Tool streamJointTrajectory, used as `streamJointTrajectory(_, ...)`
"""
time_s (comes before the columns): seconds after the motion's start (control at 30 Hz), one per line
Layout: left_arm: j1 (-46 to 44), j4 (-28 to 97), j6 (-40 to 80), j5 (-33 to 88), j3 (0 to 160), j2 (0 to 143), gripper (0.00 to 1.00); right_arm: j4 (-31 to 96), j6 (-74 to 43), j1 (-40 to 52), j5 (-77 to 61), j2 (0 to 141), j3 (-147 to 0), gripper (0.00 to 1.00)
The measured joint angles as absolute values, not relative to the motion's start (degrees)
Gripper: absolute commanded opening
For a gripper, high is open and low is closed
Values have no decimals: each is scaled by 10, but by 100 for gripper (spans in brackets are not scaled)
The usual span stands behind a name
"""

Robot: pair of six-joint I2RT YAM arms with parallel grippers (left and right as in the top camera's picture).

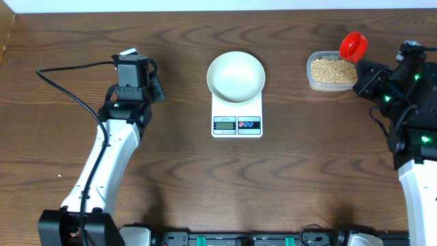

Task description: Scoop item into bowl and weigh 50g on scale

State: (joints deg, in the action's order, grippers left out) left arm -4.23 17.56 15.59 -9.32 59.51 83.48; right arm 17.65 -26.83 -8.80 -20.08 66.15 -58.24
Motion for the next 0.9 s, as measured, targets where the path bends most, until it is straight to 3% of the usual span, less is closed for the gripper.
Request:
streamJointTrajectory(0.43,-54,187,145,66,595,835,8,222,-244,-88,-181,662,-582,1)
streamJointTrajectory(0.9,-192,354,178,108,595,835,7,351,-142,-88,-223,662,-583,1)
